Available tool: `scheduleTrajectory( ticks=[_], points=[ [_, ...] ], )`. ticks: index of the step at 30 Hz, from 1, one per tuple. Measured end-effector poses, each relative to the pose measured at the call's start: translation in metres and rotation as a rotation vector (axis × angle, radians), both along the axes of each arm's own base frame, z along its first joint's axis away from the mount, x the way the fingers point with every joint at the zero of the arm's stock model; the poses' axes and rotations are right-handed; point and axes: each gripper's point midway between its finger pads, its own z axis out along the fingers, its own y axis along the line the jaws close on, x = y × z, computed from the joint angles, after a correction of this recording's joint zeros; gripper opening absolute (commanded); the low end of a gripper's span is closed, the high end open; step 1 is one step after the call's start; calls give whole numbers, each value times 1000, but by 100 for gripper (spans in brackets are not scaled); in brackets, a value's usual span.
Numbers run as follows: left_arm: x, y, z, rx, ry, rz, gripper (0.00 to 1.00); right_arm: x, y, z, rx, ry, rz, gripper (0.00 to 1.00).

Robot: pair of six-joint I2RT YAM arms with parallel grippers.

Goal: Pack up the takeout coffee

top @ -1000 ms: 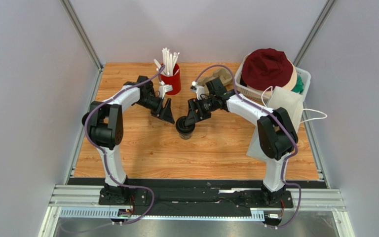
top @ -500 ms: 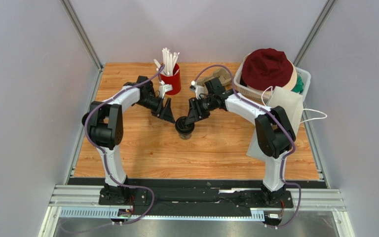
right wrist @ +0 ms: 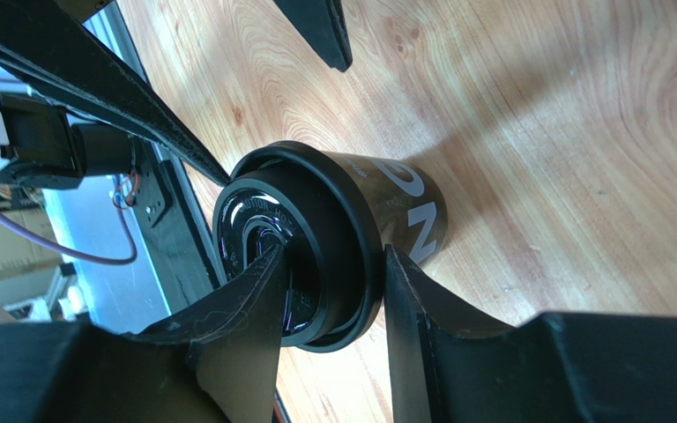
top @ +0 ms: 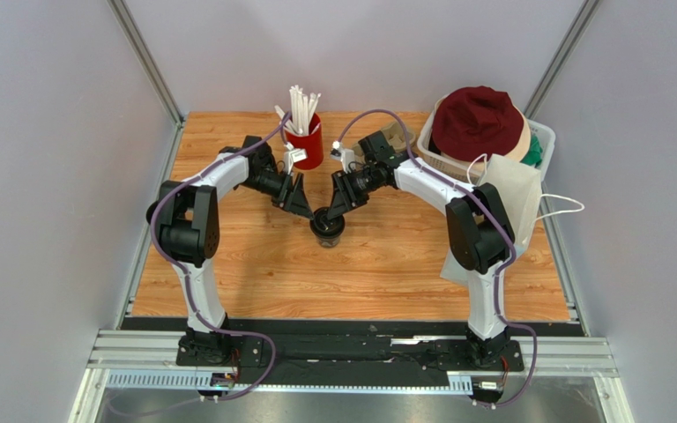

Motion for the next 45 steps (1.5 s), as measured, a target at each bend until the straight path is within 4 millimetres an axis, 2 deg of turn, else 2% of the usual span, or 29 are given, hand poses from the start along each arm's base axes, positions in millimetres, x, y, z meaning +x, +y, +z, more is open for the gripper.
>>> scheduleTrajectory(
  ticks=[5, 11, 18, 21, 23, 26, 32, 36, 41, 45],
  points=[
    [-4, 0, 1, -12, 2, -14, 80, -1, 1, 0, -1, -35, 52, 42],
    [-12, -1, -1, -31, 31, -24, 72, -4, 2, 1, -6, -60, 91, 42],
    [-22, 1, -6, -33, 57, -32, 67, -6, 3, 1, -11, -69, 112, 43],
    [-22, 0, -6, -38, 59, -33, 62, -6, 3, 1, -12, -71, 115, 42],
    [-23, 0, -5, -44, 63, -33, 54, -6, 3, 1, -13, -71, 114, 42],
    [-23, -1, -6, -53, 81, -30, 48, -5, 3, 0, -15, -71, 113, 42],
    [-26, -3, -5, -58, 140, -10, 40, -4, 4, 0, -17, -72, 113, 42],
    [-27, -3, -6, -55, 166, 2, 41, -4, 4, -1, -18, -72, 113, 42],
    [-26, -1, -6, -54, 165, 6, 54, -4, 4, -1, -16, -72, 113, 42],
    [-19, 5, -4, -60, 142, 20, 57, -5, 5, 0, -13, -71, 116, 42]
  ],
)
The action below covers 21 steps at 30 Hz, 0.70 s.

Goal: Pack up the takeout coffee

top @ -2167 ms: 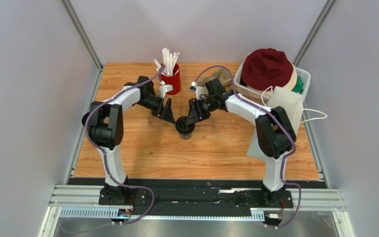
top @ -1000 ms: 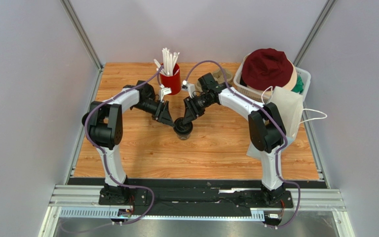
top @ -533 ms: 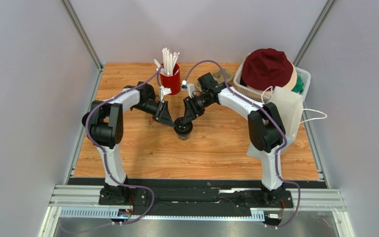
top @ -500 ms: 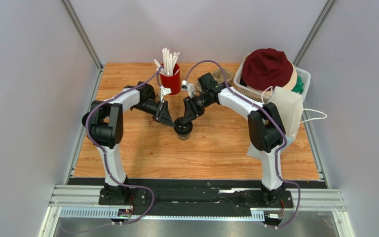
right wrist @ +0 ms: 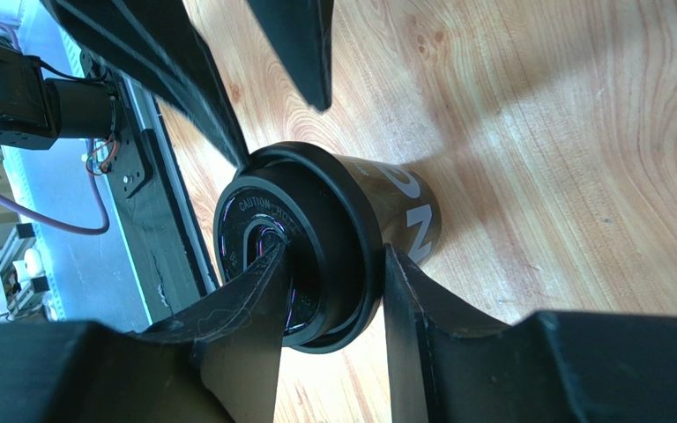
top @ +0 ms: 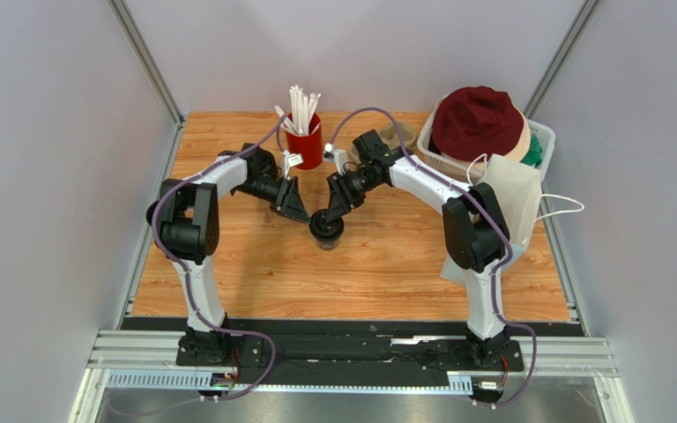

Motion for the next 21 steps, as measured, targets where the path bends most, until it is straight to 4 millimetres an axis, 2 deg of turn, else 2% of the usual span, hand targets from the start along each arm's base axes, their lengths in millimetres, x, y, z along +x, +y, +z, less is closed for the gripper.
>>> scheduleTrajectory(
  ticks=[8, 10, 15, 21],
  points=[
    [35, 4, 25, -20, -126, 24, 57, -2, 2, 0, 6, -10, 29, 42],
    [39, 4, 25, -22, -138, 24, 57, -2, 3, 0, 6, -11, 41, 42],
    [38, 3, 14, -17, -107, 20, 55, -3, 7, 0, 5, -8, 72, 42],
    [27, 0, 4, -11, -66, -15, 54, -4, 8, 0, 5, -12, 94, 42]
  ],
)
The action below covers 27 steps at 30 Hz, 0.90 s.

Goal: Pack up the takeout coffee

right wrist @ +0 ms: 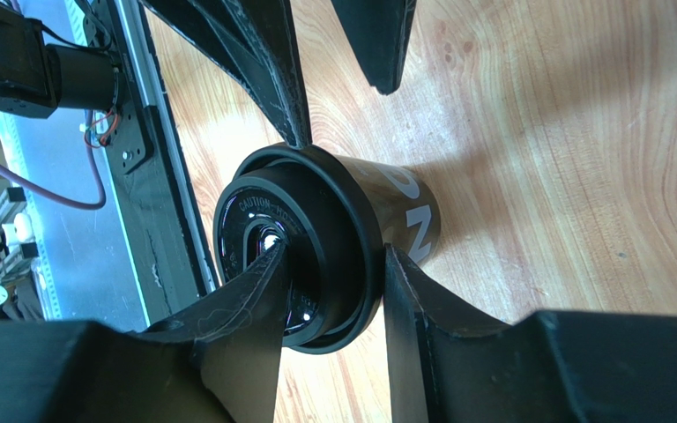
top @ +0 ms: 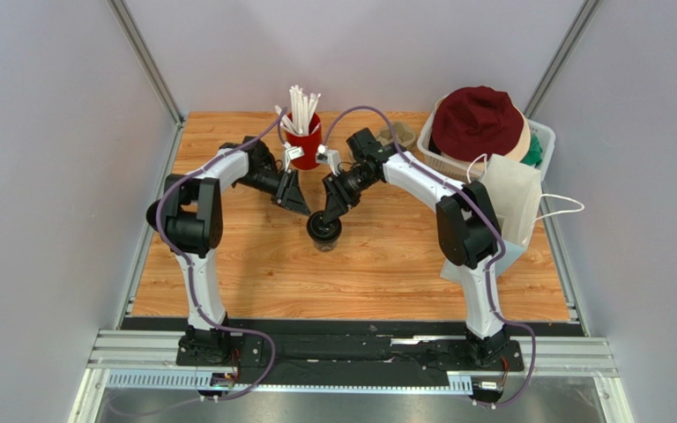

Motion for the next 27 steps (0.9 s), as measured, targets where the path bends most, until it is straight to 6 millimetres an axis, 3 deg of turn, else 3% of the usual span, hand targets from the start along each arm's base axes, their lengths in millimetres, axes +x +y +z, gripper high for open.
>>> scheduleTrajectory(
  ticks=[15, 27],
  points=[
    [-20, -5, 5, -93, 66, -53, 55, -5, 1, -1, -5, 4, 19, 42],
    [-25, -6, -4, -89, 116, -51, 47, -5, 1, -1, -9, 3, 19, 42]
  ],
)
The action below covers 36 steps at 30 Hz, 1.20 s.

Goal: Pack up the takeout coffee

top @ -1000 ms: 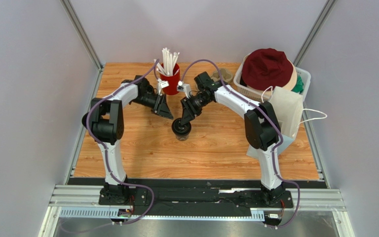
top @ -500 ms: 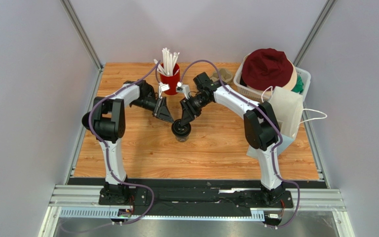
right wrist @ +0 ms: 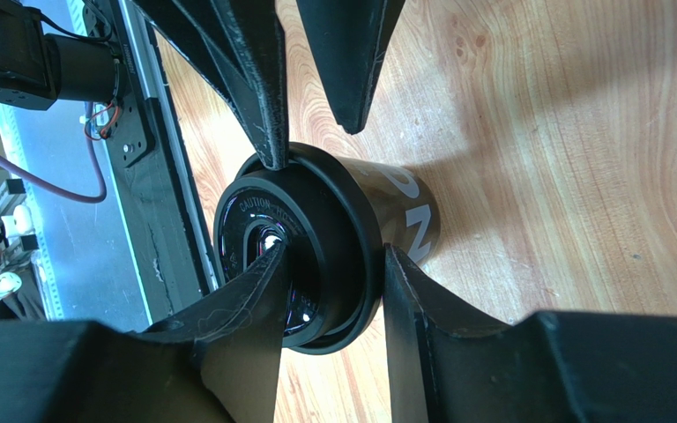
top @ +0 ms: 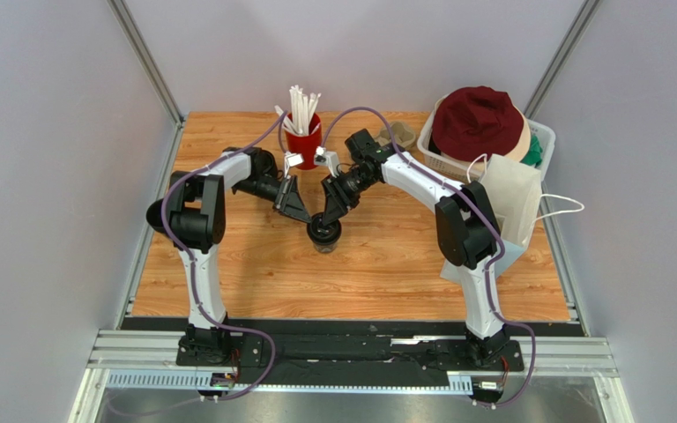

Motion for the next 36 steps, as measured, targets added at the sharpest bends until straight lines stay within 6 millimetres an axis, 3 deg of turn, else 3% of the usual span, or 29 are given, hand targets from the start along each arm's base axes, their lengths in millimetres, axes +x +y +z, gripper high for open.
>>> scheduleTrajectory(
  ticks=[17, 22, 27, 33, 36],
  points=[
    [-5, 3, -6, 79, 140, 54, 33, 1, 2, -2, -11, -41, 3, 41],
    [-10, 1, -5, 97, 138, 44, 41, -3, 1, -3, -9, -52, 8, 41],
    [-8, 1, -9, 122, 97, 33, 61, -5, -1, -3, -8, -58, 7, 42],
    [0, 1, -6, 126, 5, 21, 68, -5, -1, -1, -14, -70, 5, 42],
    [10, -3, 10, 110, -71, 19, 70, -6, 0, 0, -20, -82, 5, 42]
  ],
)
